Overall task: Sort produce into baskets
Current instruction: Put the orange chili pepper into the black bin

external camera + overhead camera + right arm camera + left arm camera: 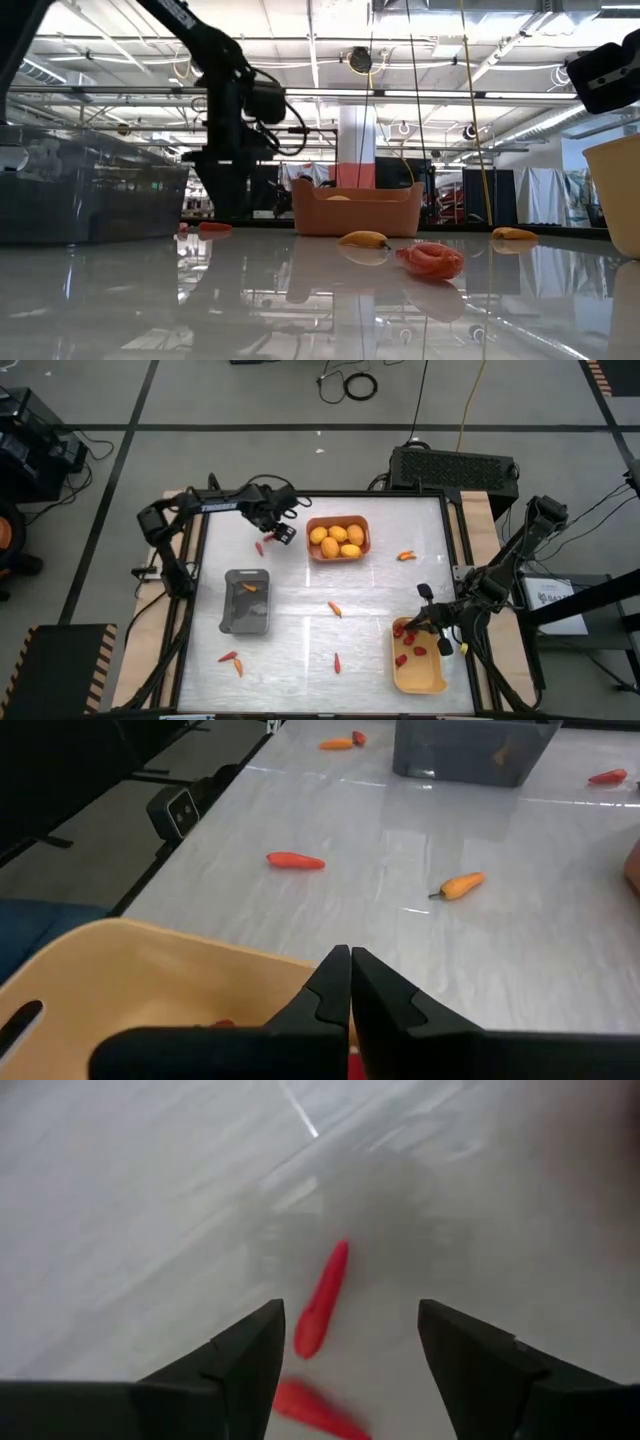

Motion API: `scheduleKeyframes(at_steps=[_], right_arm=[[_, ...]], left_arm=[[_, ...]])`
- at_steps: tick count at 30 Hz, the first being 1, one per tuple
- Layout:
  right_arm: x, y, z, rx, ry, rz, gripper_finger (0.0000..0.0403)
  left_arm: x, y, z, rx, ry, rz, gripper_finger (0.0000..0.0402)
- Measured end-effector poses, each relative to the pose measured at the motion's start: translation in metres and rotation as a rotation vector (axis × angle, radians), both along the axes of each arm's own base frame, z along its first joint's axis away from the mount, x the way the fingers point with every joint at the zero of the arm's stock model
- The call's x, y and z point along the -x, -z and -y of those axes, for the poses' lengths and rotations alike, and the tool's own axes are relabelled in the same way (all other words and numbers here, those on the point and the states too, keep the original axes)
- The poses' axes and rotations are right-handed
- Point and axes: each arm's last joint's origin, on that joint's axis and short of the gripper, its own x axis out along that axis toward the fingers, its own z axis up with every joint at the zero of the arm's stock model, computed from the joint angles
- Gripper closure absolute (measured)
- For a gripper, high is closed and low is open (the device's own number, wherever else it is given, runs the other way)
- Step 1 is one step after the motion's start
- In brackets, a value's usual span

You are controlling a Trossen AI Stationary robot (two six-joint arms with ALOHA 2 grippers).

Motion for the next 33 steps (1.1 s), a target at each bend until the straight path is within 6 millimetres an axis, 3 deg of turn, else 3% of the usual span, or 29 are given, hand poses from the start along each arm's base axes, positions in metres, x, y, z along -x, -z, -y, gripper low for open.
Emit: scheduleKeyframes(at_steps=[10,15,19,28,33], right_arm=[[-0.001,0.001,0.002,0.044,-0.002,-0.002,0.0399],[-0.003,0.002,0.005,0.053,0.018,-0.01,0.0399],[-0.004,0.002,0.006,0.057,0.027,-0.012,0.0399],[-0.004,0.002,0.007,0.052,0.029,-0.013,0.0399],[-0.004,0.002,0.006,0.035,0.034,-0.017,0.0399]], left_arm=[[0.0,0.037,-0.018,0.094,0.046,-0.056,0.0164],[-0.002,0.041,-0.018,0.103,0.081,-0.061,0.0172],[-0.002,0.041,-0.018,0.104,0.089,-0.058,0.0217],[-0.001,0.039,-0.017,0.101,0.083,-0.057,0.037],[0.0,0.022,-0.012,0.062,0.065,-0.025,0.0391]])
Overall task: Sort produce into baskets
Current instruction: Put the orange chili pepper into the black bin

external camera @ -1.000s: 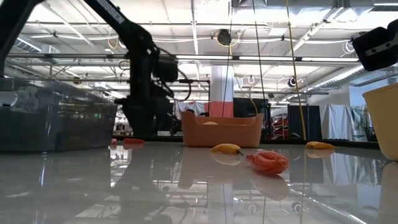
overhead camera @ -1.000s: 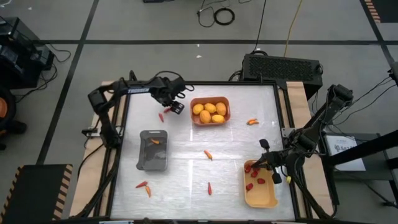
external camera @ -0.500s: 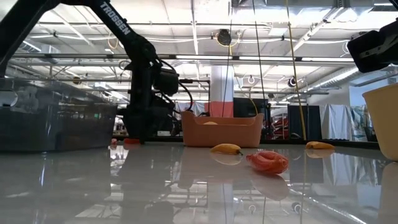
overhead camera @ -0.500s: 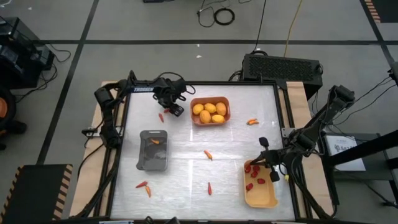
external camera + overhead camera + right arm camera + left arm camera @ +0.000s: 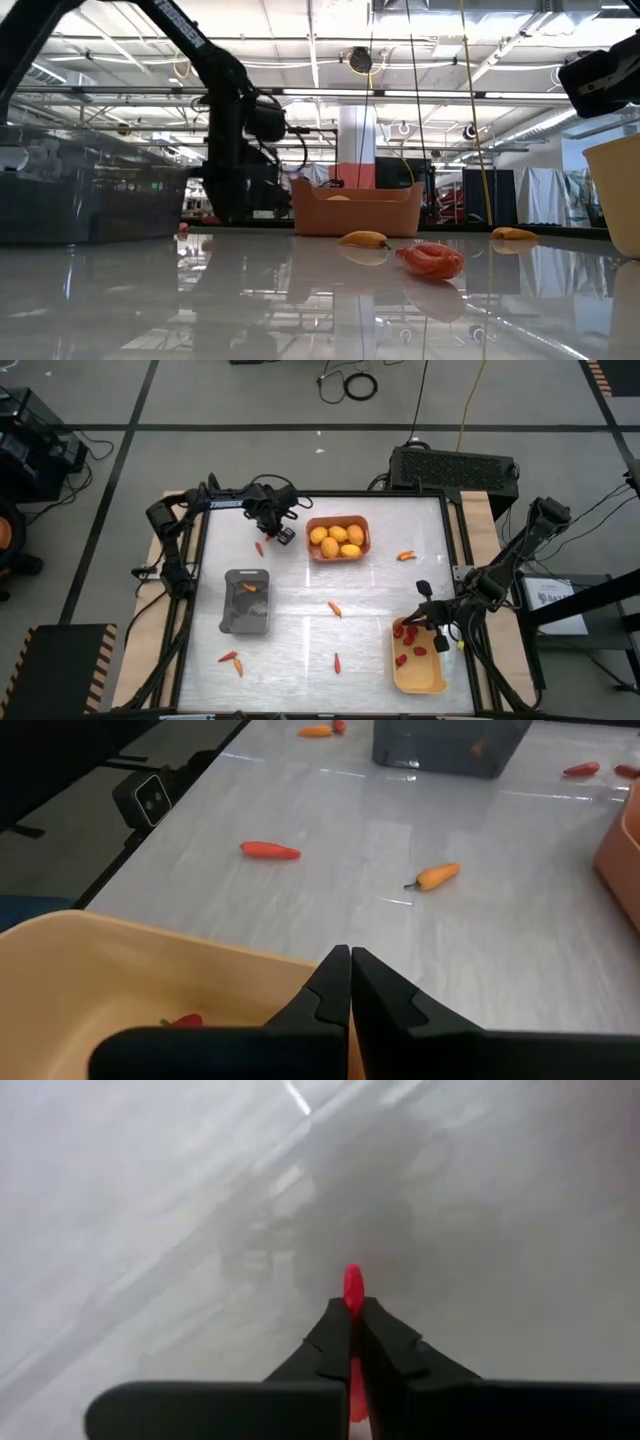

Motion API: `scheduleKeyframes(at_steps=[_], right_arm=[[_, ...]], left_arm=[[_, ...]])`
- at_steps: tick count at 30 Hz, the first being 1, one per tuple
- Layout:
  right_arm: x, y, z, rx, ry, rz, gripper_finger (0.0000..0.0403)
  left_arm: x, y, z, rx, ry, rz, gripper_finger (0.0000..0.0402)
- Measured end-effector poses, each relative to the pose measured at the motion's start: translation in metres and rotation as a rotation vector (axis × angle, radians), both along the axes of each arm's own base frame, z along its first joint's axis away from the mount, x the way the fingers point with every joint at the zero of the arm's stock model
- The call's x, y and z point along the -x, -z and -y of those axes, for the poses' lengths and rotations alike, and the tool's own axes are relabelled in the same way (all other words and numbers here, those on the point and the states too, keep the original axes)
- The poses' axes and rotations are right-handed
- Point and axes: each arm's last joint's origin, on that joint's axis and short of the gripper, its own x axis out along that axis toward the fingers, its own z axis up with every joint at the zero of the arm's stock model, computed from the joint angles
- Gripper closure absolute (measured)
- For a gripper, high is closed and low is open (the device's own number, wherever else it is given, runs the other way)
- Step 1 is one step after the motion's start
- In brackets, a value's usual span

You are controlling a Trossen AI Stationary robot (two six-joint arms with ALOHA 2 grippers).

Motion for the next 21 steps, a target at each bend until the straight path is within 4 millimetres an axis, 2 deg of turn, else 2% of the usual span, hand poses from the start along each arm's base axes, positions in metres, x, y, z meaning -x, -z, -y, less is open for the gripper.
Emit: scheduleKeyframes(at_steps=[6,13,21], right_arm=[[0.0,0.0,0.0,-0.011,0.005,-0.001,0.0399],[0.0,0.0,0.0,-0.014,0.005,0.001,0.0399],[0.0,0.0,-0.001,-0.066,0.027,-0.012,0.0399]], left_arm=[[0.003,-0.035,0.024,-0.012,-0.005,0.051,0.0379],[0.007,-0.072,0.071,-0.007,0.004,0.084,0.0378],[0.019,-0.092,0.126,0.001,0.018,-0.003,0.0377]])
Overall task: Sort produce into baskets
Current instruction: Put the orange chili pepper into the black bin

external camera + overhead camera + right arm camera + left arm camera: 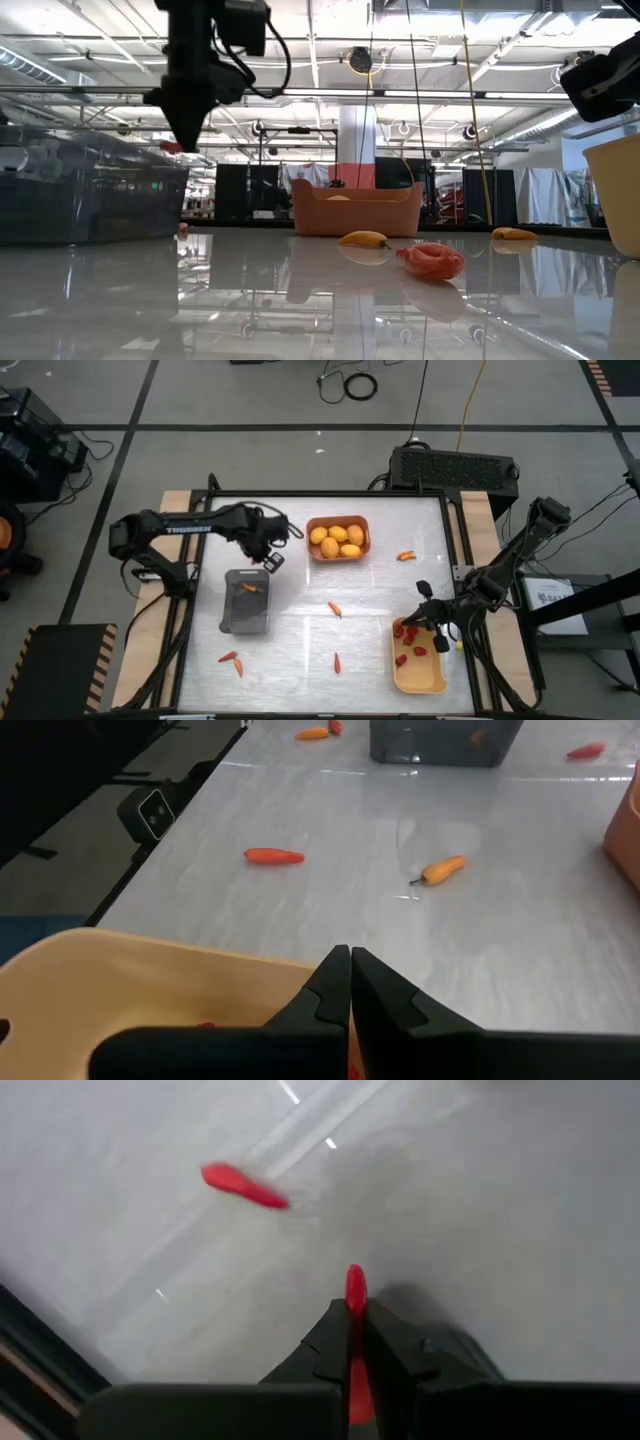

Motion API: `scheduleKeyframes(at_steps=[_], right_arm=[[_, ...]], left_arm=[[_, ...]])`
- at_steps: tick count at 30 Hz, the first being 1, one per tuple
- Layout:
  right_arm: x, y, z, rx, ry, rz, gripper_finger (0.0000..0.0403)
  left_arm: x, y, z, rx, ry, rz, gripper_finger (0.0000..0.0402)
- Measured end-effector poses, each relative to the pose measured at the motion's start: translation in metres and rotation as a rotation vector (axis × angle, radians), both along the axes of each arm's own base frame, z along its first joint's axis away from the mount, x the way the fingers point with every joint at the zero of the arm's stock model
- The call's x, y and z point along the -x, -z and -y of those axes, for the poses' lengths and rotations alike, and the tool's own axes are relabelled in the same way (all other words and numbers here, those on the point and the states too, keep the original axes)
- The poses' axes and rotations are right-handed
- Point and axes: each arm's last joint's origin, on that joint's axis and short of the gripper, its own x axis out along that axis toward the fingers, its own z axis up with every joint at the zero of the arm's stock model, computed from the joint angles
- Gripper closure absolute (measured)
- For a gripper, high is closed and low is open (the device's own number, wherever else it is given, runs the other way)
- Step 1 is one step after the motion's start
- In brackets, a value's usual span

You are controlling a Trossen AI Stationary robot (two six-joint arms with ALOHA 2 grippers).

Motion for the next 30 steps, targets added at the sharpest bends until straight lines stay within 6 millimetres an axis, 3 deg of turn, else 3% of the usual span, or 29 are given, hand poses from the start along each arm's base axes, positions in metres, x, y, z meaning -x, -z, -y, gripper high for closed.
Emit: scheduleKeyframes(at_steps=[17,30], right_arm=[[-0.002,0.011,-0.008,-0.093,0.039,-0.091,0.0399],[-0.011,0.014,-0.022,-0.079,-0.008,-0.043,0.0399]], left_arm=[[0.008,-0.001,0.093,0.001,0.063,-0.096,0.0377],[0.014,-0.001,0.125,-0.014,0.102,-0.085,0.0374]])
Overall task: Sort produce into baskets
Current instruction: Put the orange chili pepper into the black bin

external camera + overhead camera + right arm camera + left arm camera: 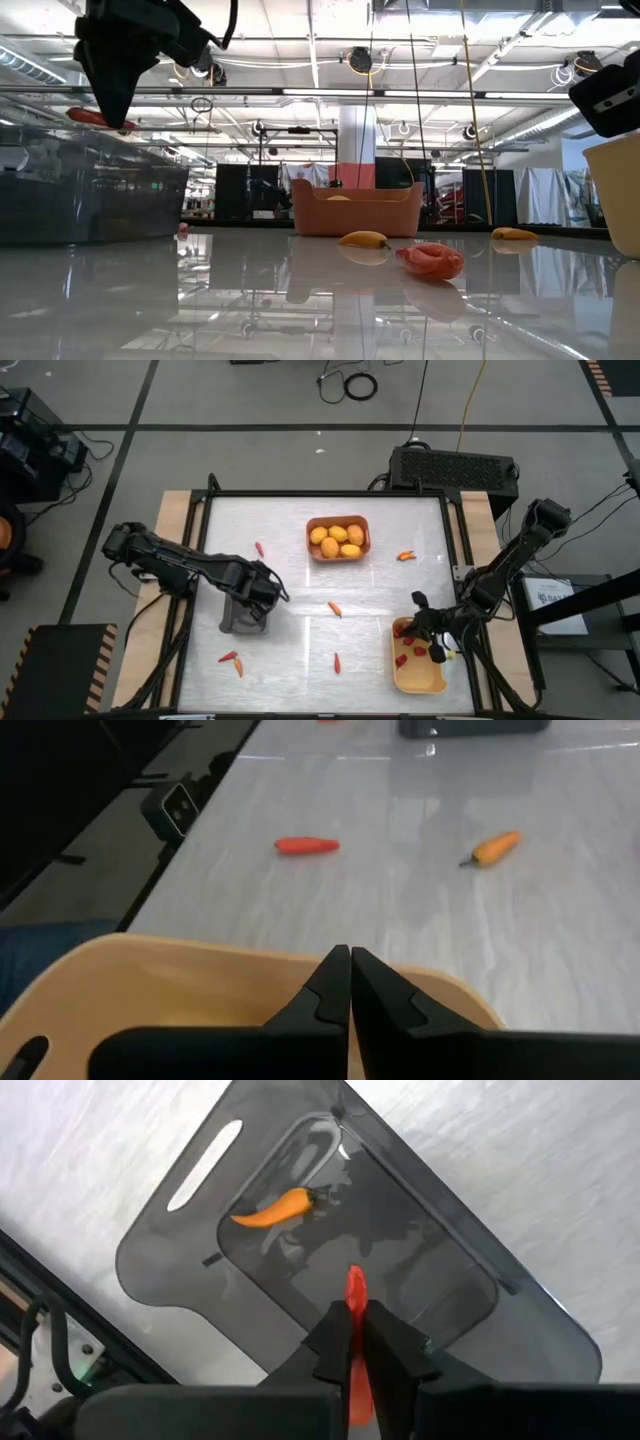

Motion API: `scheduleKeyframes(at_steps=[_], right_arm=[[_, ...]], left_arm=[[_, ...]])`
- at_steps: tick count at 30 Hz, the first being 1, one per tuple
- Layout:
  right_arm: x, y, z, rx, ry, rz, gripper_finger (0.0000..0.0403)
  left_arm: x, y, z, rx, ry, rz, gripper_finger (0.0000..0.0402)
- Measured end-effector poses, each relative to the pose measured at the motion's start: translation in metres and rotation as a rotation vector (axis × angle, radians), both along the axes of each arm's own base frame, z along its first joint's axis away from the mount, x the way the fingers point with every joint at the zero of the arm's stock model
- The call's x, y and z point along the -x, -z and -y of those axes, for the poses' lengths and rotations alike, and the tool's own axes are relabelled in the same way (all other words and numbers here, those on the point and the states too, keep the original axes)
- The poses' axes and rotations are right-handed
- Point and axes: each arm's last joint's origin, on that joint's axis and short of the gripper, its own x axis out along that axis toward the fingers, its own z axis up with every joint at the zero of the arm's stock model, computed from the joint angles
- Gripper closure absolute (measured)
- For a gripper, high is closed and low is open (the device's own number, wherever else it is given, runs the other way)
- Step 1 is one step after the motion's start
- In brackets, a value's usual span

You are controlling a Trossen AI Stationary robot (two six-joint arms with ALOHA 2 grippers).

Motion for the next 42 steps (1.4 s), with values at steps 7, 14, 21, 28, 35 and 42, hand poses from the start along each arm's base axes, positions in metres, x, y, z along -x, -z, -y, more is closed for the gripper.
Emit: scheduleKeyframes(at_steps=[7,14,21,28,35,42], right_arm=[[0.0,-0.001,0.0,-0.007,-0.002,0.007,0.0399],[0.0,-0.001,0.0,-0.007,-0.002,0.007,0.0399],[-0.001,-0.001,-0.001,-0.007,-0.003,0.012,0.0399],[0.0,-0.001,-0.002,-0.036,-0.045,-0.009,0.0399],[0.0,-0.001,-0.002,-0.035,-0.048,-0.008,0.0399],[0.0,-0.002,-0.002,-0.014,-0.055,0.005,0.0399]], left_arm=[[0.002,0.0,0.007,0.0,0.001,0.006,0.0298],[0.0,0.0,0.013,0.052,-0.018,0.032,0.0253],[0.001,0.0,0.019,0.166,-0.193,-0.004,0.0252],[0.006,-0.001,0.059,0.3,-0.207,0.034,0.0252],[0.026,0.003,0.108,0.314,-0.176,0.037,0.0252],[0.05,0.023,0.149,0.262,-0.021,-0.037,0.0252]])
